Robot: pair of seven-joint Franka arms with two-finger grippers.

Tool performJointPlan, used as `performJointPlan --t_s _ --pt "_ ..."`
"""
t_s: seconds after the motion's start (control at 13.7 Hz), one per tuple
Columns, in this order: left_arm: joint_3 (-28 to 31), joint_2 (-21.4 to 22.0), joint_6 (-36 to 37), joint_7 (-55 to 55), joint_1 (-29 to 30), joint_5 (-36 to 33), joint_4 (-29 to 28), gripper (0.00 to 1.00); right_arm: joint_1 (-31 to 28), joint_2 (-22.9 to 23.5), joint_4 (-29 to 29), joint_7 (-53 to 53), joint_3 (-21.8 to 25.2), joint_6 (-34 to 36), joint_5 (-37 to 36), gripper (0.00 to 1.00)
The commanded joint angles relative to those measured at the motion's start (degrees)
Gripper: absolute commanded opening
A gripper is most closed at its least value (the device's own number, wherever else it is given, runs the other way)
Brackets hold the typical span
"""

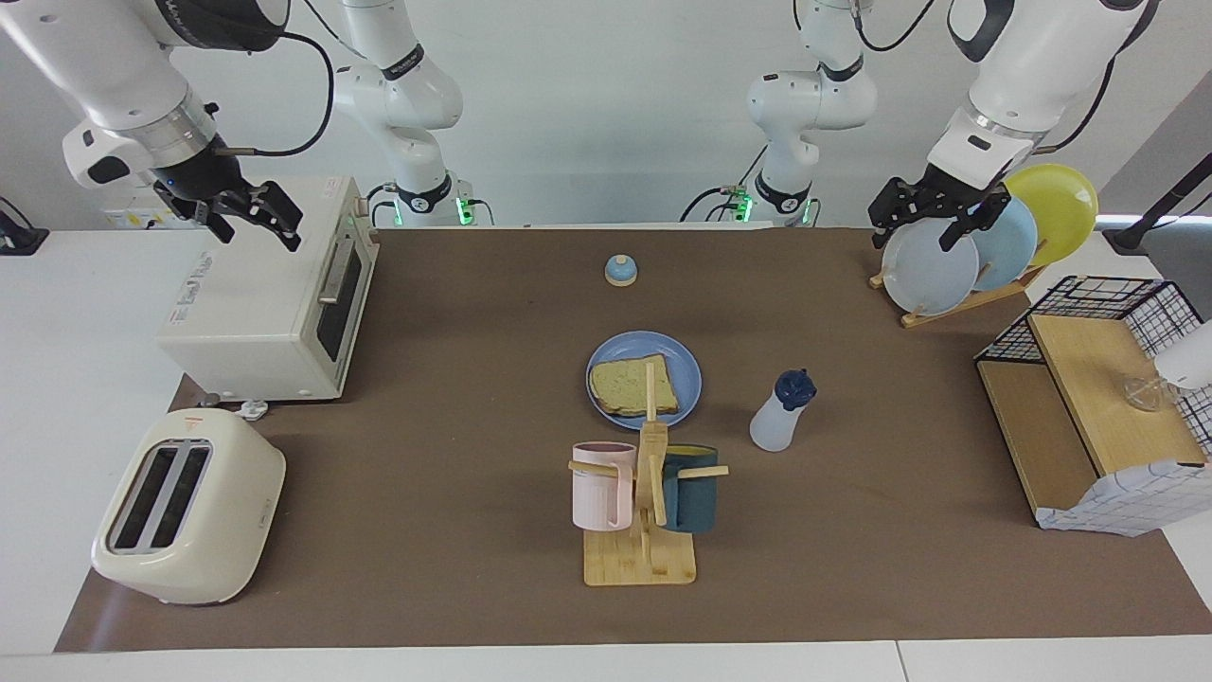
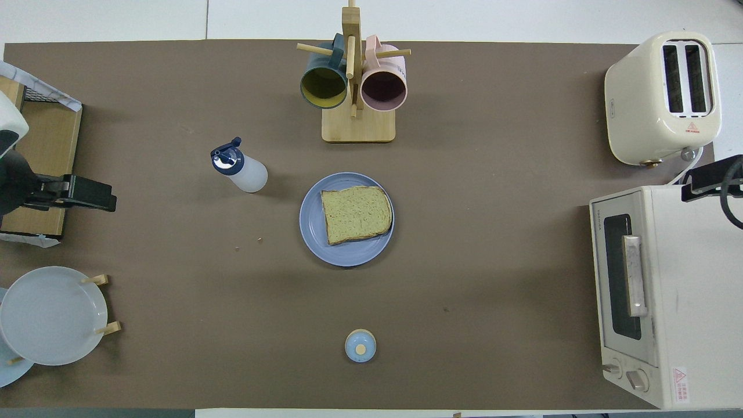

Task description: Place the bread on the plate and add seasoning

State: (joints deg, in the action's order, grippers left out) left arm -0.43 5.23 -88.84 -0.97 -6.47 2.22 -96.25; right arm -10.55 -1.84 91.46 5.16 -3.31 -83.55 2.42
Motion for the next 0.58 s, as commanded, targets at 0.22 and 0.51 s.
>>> performJointPlan --t_s 0.22,0.51 --pt "-0.1 -0.6 0.3 -0.3 0.6 -0.8 1.1 1.0 0.1 -0.7 0.4 -0.9 -0.1 0.5 -0.4 1.0" --pt "0.0 -0.5 0.6 -0.3 0.6 -0.8 1.0 1.0 0.3 -1.8 0.7 -1.3 0.9 -1.6 -0.8 1.0"
